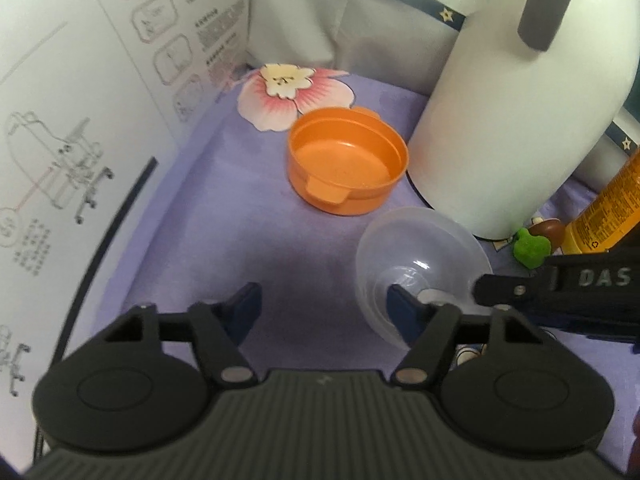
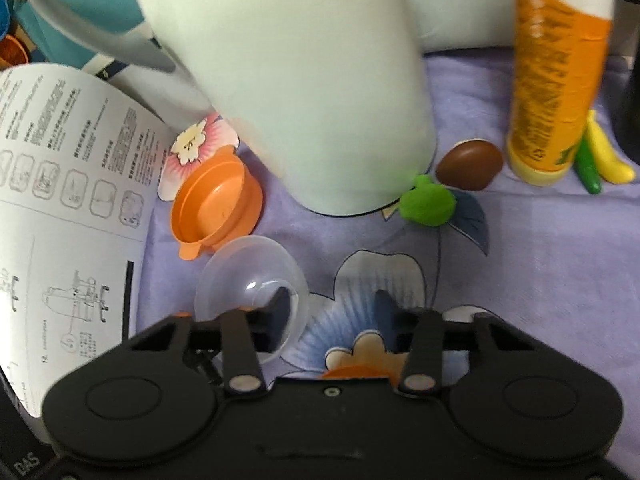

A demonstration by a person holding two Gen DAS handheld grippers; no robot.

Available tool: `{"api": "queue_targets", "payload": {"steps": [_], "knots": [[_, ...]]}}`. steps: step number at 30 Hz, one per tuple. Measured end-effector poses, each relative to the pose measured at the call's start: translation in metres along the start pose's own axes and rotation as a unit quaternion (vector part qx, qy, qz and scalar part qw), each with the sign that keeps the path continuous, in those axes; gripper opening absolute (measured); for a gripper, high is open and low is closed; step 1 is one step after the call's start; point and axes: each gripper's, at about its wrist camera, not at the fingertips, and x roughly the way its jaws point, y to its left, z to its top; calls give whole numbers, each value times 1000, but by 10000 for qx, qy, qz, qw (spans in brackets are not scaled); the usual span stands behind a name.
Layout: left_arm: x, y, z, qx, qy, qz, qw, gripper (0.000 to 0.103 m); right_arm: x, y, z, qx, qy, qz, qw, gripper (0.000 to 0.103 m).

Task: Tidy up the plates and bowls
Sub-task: 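Close the left tool on the clear bowl rim while the right tool grips it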

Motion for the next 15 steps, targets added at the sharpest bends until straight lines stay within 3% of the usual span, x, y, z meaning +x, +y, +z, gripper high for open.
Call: {"api": "queue_targets", "payload": {"steps": [6, 15], "knots": [[6, -10, -3, 123, 95, -239, 9996, 12, 18, 9, -1, -77, 43, 220, 9997, 7], [-22, -11, -6, 38, 52, -179, 9998, 12, -1, 14, -10, -150, -100, 271, 9995, 6]]}}
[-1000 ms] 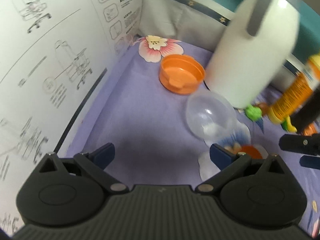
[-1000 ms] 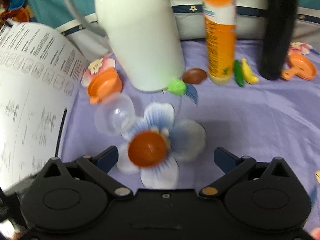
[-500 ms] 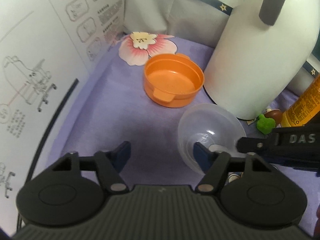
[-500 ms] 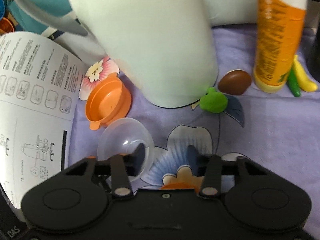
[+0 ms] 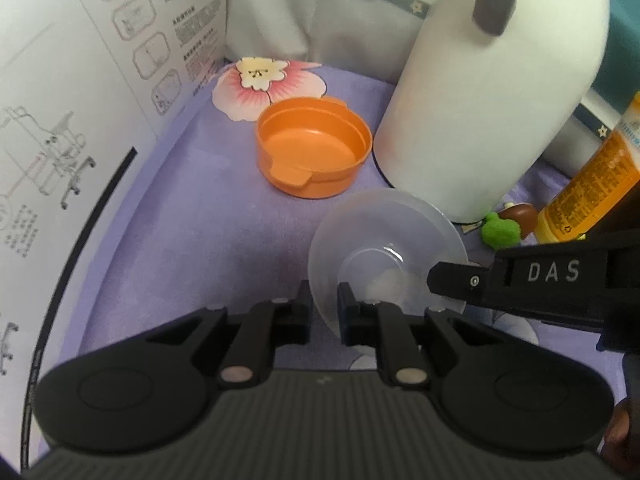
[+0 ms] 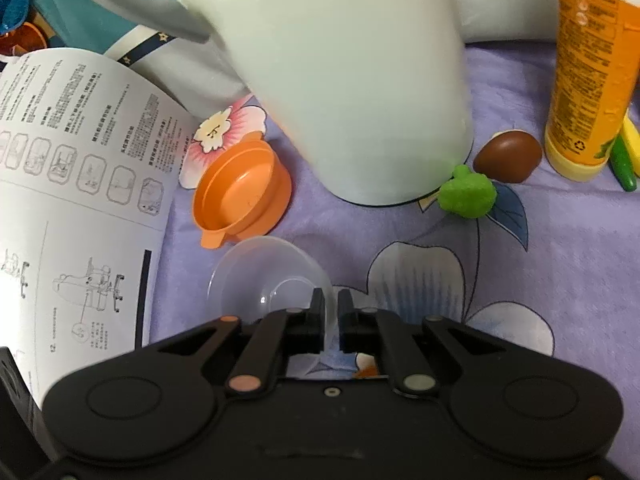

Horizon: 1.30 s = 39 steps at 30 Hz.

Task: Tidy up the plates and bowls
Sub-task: 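Close the left tool on the clear bowl rim while the right tool grips it, then carry the clear bowl with both tools and lower it into the blue bowl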

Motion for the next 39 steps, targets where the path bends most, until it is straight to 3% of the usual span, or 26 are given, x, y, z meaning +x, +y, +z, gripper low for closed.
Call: {"api": "queue_targets", "payload": {"steps": [9, 15, 30, 39], "knots": [[-51, -20, -13, -72, -72, -112, 9999, 12, -57, 3, -20, -133, -231, 68, 9996, 7], [-85, -47, -41, 97, -53, -313, 9994, 12, -103, -15, -44, -131, -354, 15, 9993, 7], [-149, -124, -124, 825, 224, -865, 9926, 13, -210, -93, -139, 298, -629, -176, 9974, 8], [-172, -162, -167, 1242, 425, -998, 9863, 13, -247, -137, -191, 609, -723, -219, 9953, 8]]}}
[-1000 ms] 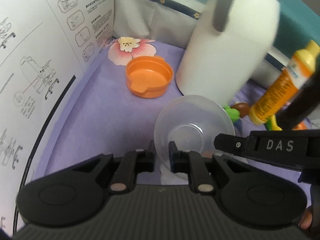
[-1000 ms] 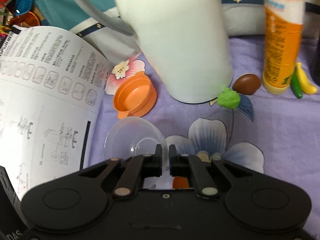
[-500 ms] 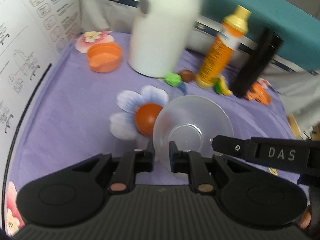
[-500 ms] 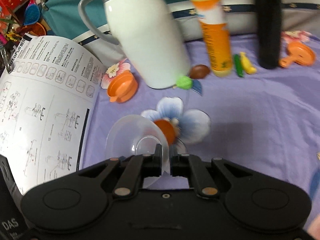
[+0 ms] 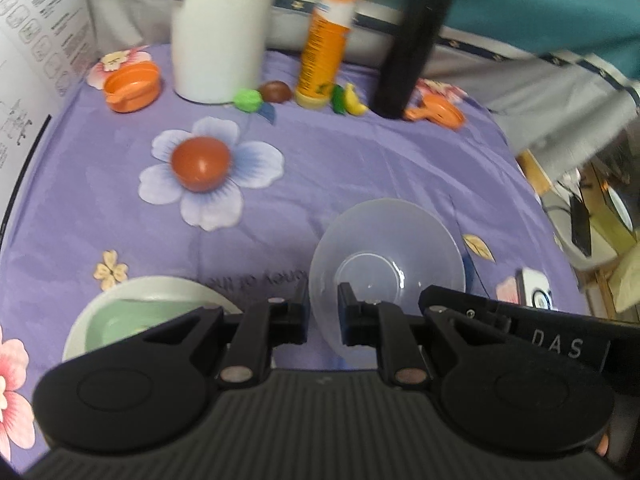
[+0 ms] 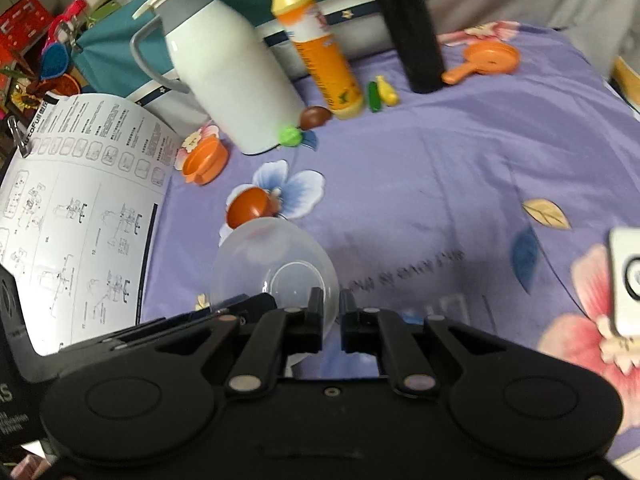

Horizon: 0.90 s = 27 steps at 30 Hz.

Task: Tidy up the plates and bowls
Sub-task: 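Carry the clear bowl with both tools and lower it into the blue bowl, then open both tools to release the clear bowl inside the blue bowl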

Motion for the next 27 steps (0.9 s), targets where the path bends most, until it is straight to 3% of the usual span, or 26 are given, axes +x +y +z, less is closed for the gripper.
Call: {"api": "queue_targets", "payload": {"steps": [16, 27], "knots": [[12, -36, -33, 424, 454, -14, 9981, 13, -30, -51, -44, 364, 137, -42, 9992, 10], [23, -41, -36, 536, 564, 49, 9970, 13, -24, -55, -49, 447, 223, -117, 9987, 10]]}}
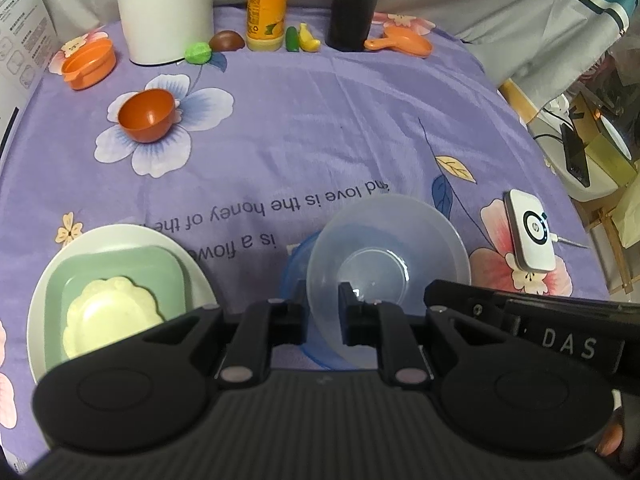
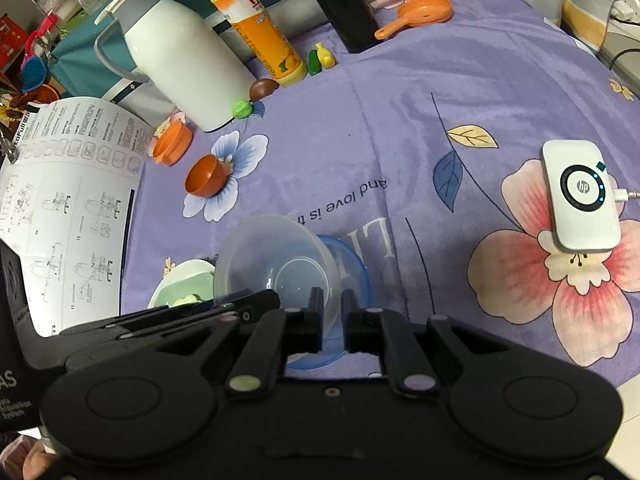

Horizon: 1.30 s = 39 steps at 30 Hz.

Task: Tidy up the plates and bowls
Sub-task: 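Open both tools to release the clear bowl inside the blue bowl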

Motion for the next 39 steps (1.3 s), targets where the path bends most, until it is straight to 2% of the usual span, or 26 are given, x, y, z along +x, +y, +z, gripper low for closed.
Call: {"api": "queue_targets", "payload": {"steps": [6, 9, 11, 13, 15, 17, 19, 22, 24, 34, 39], "knots": [[5, -2, -1, 60, 49, 24, 10000, 14, 6, -1, 0, 38, 63, -48, 10000, 11], [6, -2, -1, 96, 28, 32, 9999, 20, 8, -1, -1, 75, 103, -45, 9999, 11], [2, -3, -1, 145, -63, 118, 9998, 32, 10, -1, -1, 92, 115, -30, 9999, 14], [-3, -1, 0, 136, -203, 225, 9994, 54, 8, -1, 0, 94, 27, -91, 9999, 23], [-9, 5, 1, 75, -361, 284, 9989, 66, 3, -3, 2, 94, -75, -108, 9999, 27], [-15, 12, 2, -9, -494, 336, 9982, 78, -1, -5, 4, 138, -171, -126, 9997, 41], [-20, 22, 2, -153, -612, 330, 9975, 103, -6, -7, 6, 121, -341, -278, 9990, 77], [-22, 33, 0, -243, -677, 278, 9970, 103, -11, -10, 7, 77, -492, -398, 9980, 99], [-21, 36, -2, -216, -650, 284, 9972, 103, -10, -11, 8, 103, -490, -482, 9976, 103], [-25, 34, -10, 84, -805, 148, 9966, 103, -1, -2, 6, -92, -398, -693, 9968, 103], [-25, 43, -7, 23, -842, 123, 9964, 103, 1, 7, 10, -174, -398, -772, 9961, 103]]}}
